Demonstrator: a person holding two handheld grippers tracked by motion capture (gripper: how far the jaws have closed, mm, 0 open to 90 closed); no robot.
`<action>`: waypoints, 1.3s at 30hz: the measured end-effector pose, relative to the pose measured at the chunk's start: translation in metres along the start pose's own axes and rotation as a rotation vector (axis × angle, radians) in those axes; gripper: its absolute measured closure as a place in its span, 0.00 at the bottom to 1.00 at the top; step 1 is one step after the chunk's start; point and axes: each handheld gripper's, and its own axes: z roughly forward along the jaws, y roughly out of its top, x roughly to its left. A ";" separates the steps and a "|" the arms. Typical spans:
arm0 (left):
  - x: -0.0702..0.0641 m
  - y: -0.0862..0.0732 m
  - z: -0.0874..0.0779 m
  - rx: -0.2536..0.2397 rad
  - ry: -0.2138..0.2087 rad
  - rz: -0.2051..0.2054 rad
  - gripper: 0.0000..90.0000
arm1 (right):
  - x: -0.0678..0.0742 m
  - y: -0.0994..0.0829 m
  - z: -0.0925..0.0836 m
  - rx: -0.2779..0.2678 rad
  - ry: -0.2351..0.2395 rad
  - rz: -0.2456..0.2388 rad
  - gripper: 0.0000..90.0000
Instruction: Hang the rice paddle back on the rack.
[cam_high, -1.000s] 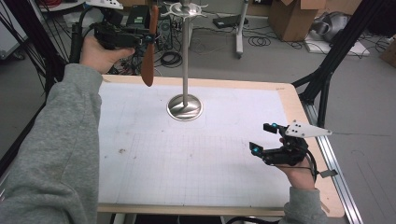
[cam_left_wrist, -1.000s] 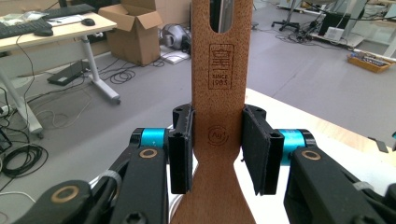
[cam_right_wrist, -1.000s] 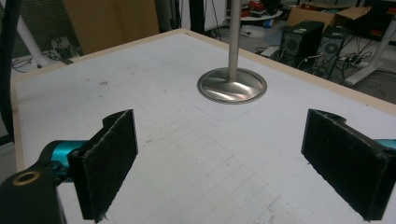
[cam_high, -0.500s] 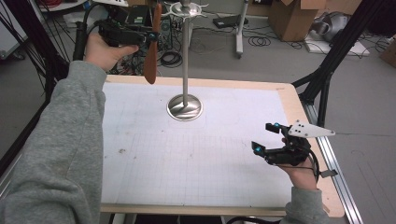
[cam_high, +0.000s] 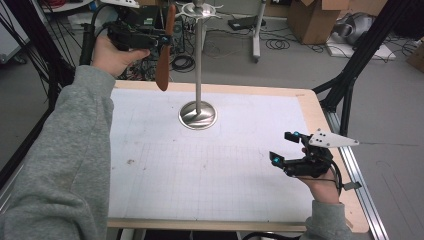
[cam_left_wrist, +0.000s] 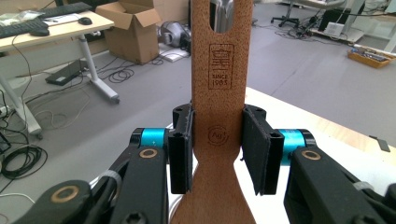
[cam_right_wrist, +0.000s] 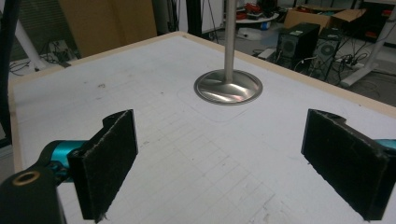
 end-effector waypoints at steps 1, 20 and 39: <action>0.000 -0.001 0.002 0.006 -0.003 0.000 0.72 | 0.000 0.000 0.000 0.000 0.000 0.000 0.10; 0.000 -0.002 0.010 0.007 0.004 -0.007 0.72 | -0.001 0.000 -0.002 -0.002 -0.003 0.004 0.10; 0.000 -0.007 0.021 0.010 -0.001 -0.021 0.72 | -0.001 0.000 -0.002 -0.004 -0.001 0.005 0.10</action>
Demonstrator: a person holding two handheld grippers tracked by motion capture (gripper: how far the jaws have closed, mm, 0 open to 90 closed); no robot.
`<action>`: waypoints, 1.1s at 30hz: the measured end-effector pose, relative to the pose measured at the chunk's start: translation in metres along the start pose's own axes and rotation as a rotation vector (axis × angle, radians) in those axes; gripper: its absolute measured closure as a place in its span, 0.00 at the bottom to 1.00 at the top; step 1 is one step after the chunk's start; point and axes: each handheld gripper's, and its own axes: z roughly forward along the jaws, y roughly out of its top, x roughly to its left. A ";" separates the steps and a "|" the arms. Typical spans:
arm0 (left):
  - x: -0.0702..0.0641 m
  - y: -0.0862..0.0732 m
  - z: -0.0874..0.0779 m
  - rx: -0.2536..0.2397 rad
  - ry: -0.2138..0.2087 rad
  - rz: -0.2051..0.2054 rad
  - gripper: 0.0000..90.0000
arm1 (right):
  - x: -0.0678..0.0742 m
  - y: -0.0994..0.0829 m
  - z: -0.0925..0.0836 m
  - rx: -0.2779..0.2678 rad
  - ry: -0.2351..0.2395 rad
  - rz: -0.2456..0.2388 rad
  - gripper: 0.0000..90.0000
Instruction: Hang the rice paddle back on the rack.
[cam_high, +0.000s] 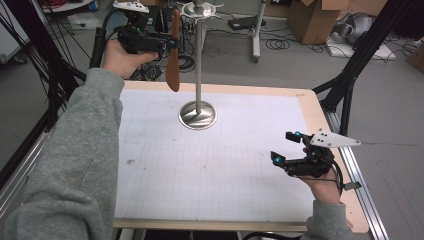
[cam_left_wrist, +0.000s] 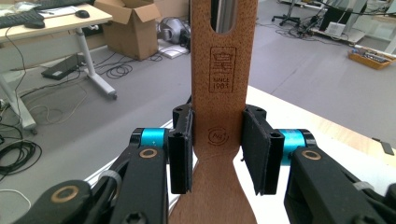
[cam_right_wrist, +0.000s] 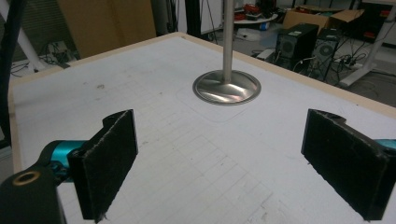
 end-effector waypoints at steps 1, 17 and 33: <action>0.000 0.000 0.000 0.000 0.000 0.000 0.72 | 0.000 0.000 0.000 0.000 0.000 0.000 0.10; -0.002 -0.002 -0.005 -0.032 0.015 0.007 0.53 | 0.000 0.000 -0.003 -0.003 -0.008 0.005 0.10; -0.015 -0.029 -0.035 -0.122 -0.071 0.055 0.18 | 0.000 0.002 -0.008 -0.027 -0.018 0.005 0.10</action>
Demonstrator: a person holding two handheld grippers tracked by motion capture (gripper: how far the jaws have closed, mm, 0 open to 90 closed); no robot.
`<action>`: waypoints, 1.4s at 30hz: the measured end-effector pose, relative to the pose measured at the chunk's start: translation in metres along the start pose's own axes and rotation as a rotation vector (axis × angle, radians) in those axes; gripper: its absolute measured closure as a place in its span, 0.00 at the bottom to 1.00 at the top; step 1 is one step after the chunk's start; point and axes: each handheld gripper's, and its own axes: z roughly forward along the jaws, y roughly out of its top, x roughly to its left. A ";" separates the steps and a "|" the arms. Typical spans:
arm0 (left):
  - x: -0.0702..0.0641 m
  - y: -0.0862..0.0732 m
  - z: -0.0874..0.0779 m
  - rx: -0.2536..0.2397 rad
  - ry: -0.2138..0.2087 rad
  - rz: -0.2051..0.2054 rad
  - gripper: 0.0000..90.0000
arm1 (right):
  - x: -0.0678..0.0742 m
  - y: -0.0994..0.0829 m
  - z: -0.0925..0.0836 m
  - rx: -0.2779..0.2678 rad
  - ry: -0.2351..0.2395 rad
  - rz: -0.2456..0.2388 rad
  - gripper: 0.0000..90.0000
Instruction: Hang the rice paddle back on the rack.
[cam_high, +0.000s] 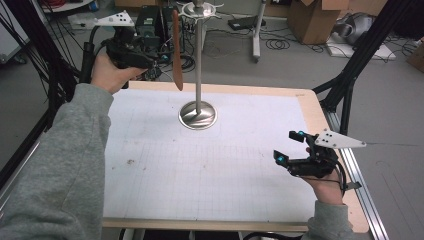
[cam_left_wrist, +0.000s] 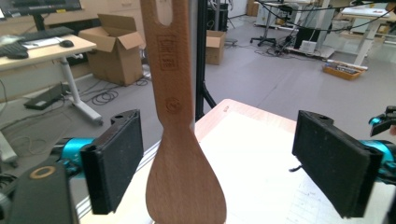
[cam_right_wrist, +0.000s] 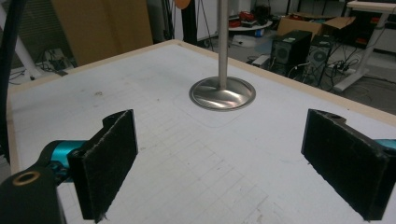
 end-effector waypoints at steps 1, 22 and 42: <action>0.000 0.000 0.000 0.000 0.000 0.000 0.18 | 0.000 0.000 0.000 -0.004 -0.002 -0.005 0.10; -0.022 -0.047 -0.046 -0.022 0.035 0.023 0.18 | 0.010 0.006 0.011 0.015 0.008 -0.031 0.10; -0.040 -0.083 -0.058 -0.021 0.028 -0.010 0.17 | 0.011 0.009 0.015 0.004 0.014 -0.037 0.10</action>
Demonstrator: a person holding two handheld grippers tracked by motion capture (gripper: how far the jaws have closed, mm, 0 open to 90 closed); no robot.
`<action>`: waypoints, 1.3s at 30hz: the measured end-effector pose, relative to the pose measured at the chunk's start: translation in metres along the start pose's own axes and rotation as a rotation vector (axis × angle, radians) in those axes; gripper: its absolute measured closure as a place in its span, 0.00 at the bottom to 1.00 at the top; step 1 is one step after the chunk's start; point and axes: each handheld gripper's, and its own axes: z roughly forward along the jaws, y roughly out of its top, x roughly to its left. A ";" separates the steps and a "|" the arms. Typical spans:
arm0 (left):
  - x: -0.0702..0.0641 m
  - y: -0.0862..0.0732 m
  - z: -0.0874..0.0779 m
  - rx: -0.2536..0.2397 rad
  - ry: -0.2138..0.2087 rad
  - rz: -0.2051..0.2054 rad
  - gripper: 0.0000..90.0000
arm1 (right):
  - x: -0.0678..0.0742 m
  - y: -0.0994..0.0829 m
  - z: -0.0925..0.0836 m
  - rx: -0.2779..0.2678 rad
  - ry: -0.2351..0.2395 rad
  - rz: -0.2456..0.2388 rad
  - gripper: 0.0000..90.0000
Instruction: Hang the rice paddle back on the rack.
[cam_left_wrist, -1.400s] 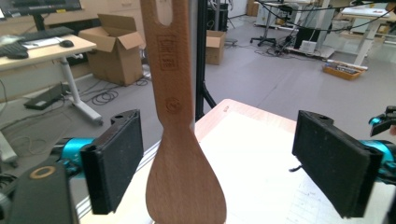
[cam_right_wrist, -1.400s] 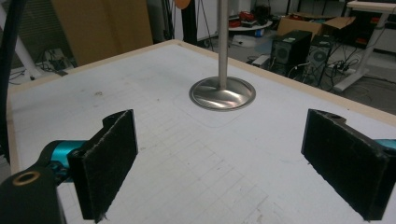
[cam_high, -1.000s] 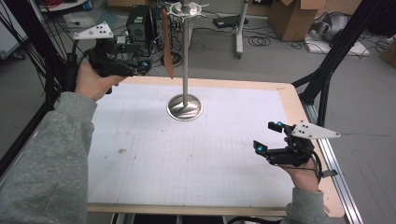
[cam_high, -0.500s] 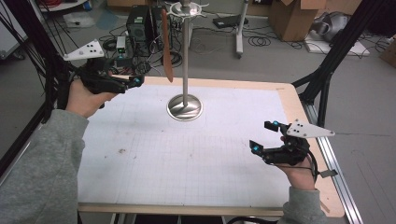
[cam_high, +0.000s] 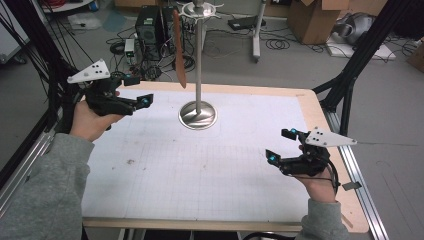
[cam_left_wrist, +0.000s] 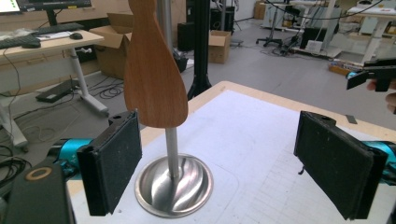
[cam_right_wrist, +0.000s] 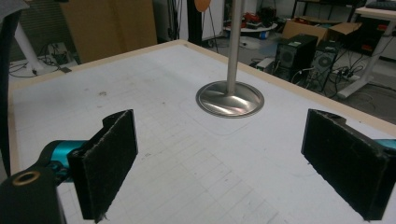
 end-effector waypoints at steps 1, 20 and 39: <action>-0.001 -0.002 0.000 0.001 -0.002 -0.004 0.17 | 0.000 0.000 0.000 0.000 0.001 0.001 0.10; -0.017 -0.036 -0.006 0.007 0.007 0.016 0.17 | 0.002 0.003 0.004 -0.021 0.013 -0.009 0.10; -0.024 -0.077 -0.036 -0.004 0.062 0.008 0.17 | 0.004 0.006 0.006 -0.040 0.016 -0.007 0.10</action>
